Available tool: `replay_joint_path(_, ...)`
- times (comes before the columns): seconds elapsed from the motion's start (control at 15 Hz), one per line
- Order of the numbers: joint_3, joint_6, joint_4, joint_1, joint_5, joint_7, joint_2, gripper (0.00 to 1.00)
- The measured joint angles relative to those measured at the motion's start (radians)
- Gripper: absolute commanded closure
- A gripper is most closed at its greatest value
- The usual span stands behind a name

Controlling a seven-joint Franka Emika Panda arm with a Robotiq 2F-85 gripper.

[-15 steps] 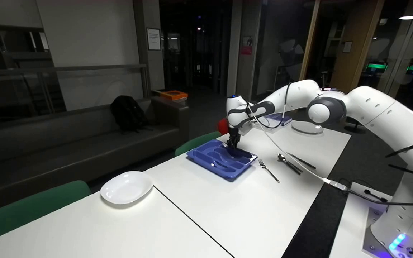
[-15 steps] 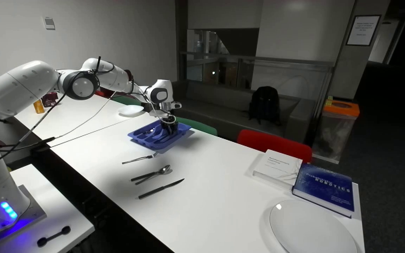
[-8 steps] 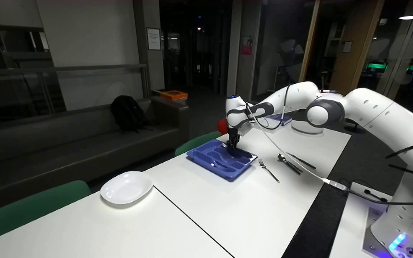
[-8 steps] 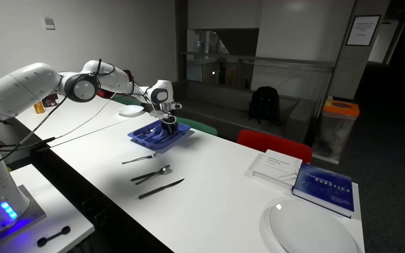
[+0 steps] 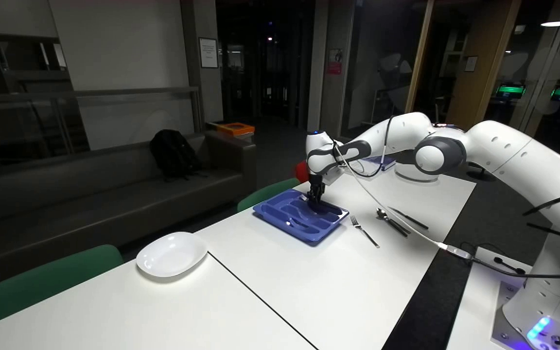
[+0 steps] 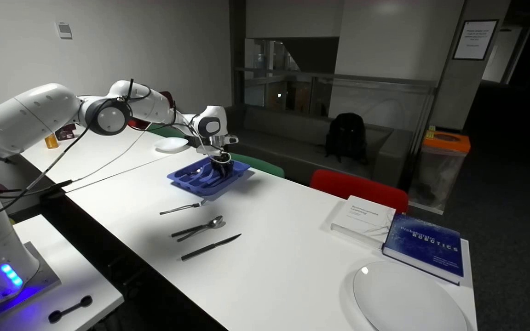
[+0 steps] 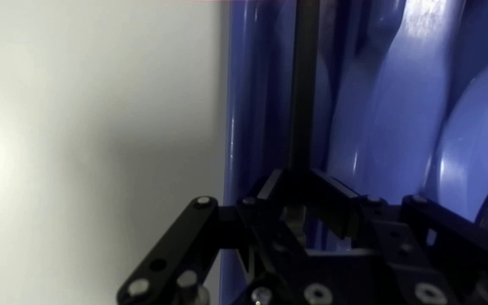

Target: Put the fork inside the cutlery tray

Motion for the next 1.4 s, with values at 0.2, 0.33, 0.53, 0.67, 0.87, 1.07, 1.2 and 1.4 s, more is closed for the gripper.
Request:
replay_joint_path(0.2, 0.0, 0.001, 0.0, 0.0, 0.0, 0.0, 0.0, 0.95)
replay_joint_path(0.33, 0.0, 0.001, 0.0, 0.0, 0.0, 0.0, 0.0, 0.95)
replay_joint_path(0.53, 0.0, 0.001, 0.0, 0.0, 0.0, 0.0, 0.0, 0.53)
replay_joint_path(0.67, -0.001, 0.001, 0.0, 0.0, 0.0, 0.0, 0.0, 0.39)
replay_joint_path(0.87, -0.001, 0.001, 0.0, 0.0, 0.0, 0.0, 0.0, 0.17)
replay_joint_path(1.07, 0.0, 0.001, 0.0, 0.001, 0.0, 0.0, 0.0, 0.0)
replay_joint_path(1.2, 0.0, 0.002, 0.0, 0.001, -0.001, 0.0, -0.001, 0.0)
replay_joint_path(1.4, 0.0, 0.021, -0.001, 0.003, -0.001, 0.0, -0.009, 0.0)
